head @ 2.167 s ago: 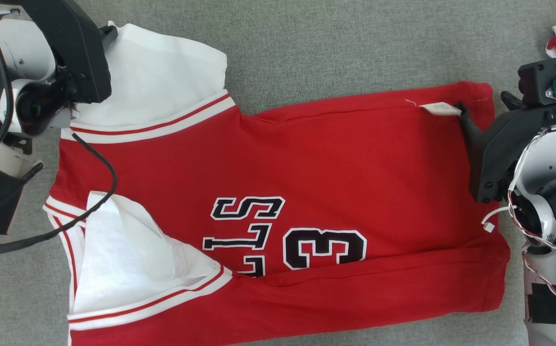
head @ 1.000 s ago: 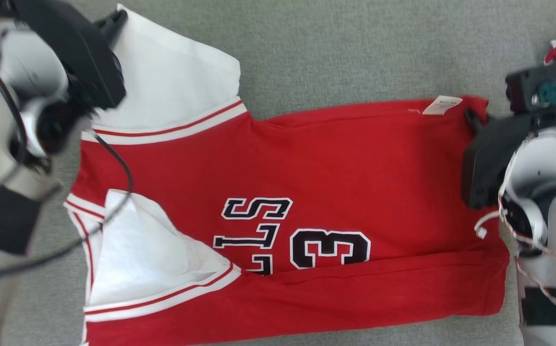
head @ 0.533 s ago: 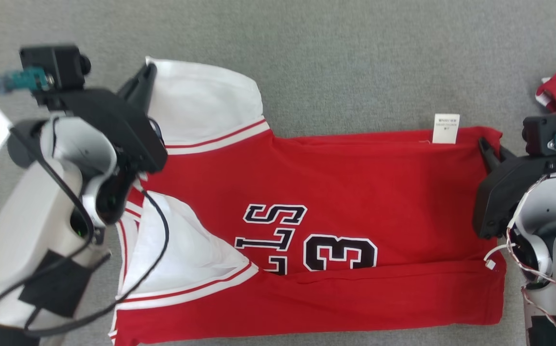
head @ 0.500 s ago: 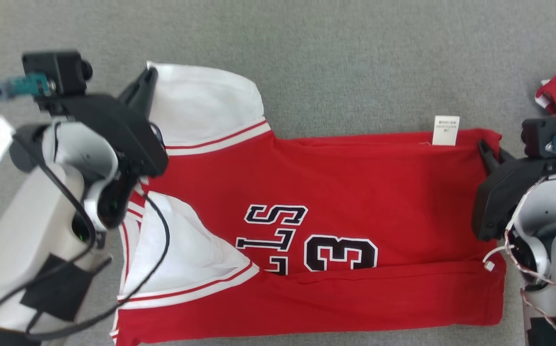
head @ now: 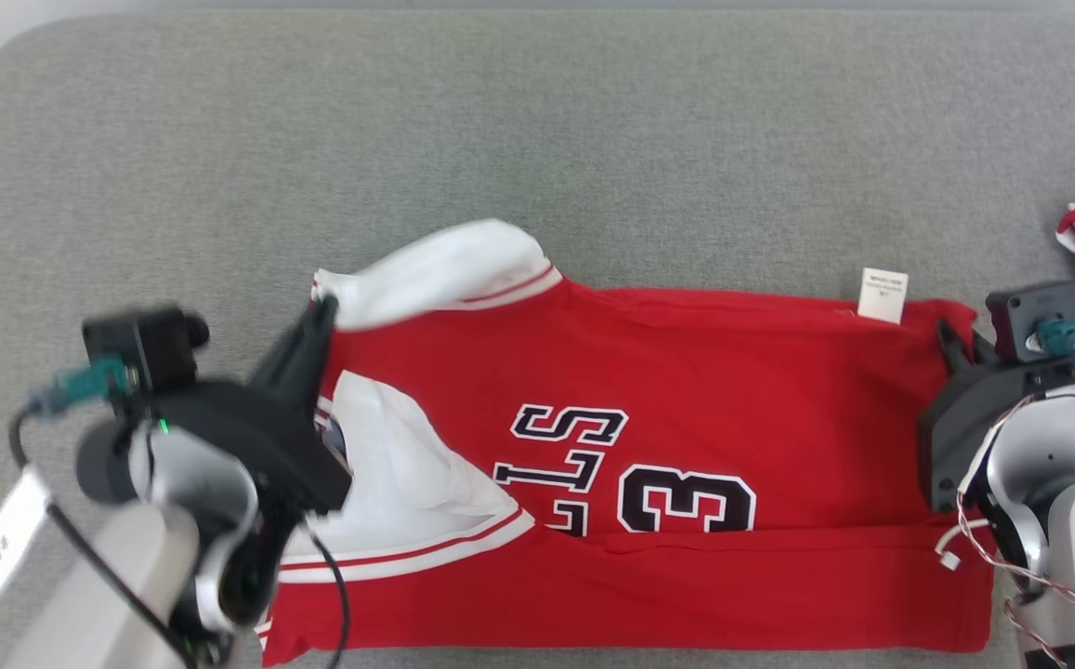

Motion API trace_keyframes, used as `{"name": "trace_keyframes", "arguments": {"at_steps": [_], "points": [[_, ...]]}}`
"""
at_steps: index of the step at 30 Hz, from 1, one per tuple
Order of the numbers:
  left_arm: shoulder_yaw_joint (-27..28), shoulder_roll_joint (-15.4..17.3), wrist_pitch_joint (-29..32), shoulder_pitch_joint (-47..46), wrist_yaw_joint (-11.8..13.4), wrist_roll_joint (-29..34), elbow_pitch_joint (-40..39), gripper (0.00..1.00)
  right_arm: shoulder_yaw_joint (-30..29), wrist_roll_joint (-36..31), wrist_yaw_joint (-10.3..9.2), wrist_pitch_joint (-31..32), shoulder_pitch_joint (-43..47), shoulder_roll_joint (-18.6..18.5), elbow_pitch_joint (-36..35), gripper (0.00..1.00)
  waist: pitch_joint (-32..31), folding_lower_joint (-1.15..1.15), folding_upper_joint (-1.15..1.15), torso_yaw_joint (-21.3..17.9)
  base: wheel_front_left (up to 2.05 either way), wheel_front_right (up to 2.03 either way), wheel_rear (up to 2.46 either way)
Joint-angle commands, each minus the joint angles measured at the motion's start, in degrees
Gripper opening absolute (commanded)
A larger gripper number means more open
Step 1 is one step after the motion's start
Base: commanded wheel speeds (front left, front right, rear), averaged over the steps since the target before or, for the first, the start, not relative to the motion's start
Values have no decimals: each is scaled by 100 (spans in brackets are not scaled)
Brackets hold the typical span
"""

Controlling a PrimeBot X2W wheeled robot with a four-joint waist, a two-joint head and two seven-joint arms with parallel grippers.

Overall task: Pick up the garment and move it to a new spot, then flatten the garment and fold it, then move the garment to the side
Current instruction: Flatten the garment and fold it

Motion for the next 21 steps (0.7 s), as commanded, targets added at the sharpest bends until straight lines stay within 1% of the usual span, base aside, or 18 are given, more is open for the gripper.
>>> {"name": "trace_keyframes", "arguments": {"at_steps": [1,5,6,8,11,15,21], "points": [[2,52,-16,339,57,-74,-167,0,95,-161,-3,-58,96,-216,135,0,-99,1,0,96,0,0,0],[8,102,-10,818,133,-240,-368,0,348,-235,-3,-102,186,-607,383,0,-225,1,0,182,0,0,0],[8,102,-10,818,133,-240,-368,0,348,-235,-3,-102,186,-607,383,0,-225,1,0,182,0,0,0],[-1,120,-1,1012,145,-318,-438,0,494,-211,-3,-124,221,-791,454,0,-297,1,0,223,0,0,0],[0,114,-9,1223,153,-382,-560,0,580,-62,-3,-215,234,-936,458,0,-390,1,0,258,0,0,0],[-19,160,17,1376,199,-415,-638,0,712,43,-3,-460,207,-1029,348,0,-499,1,0,276,0,0,0],[-44,219,86,1628,297,-487,-815,0,1038,282,-3,-269,456,-1302,282,0,-622,1,0,231,0,0,0]]}}
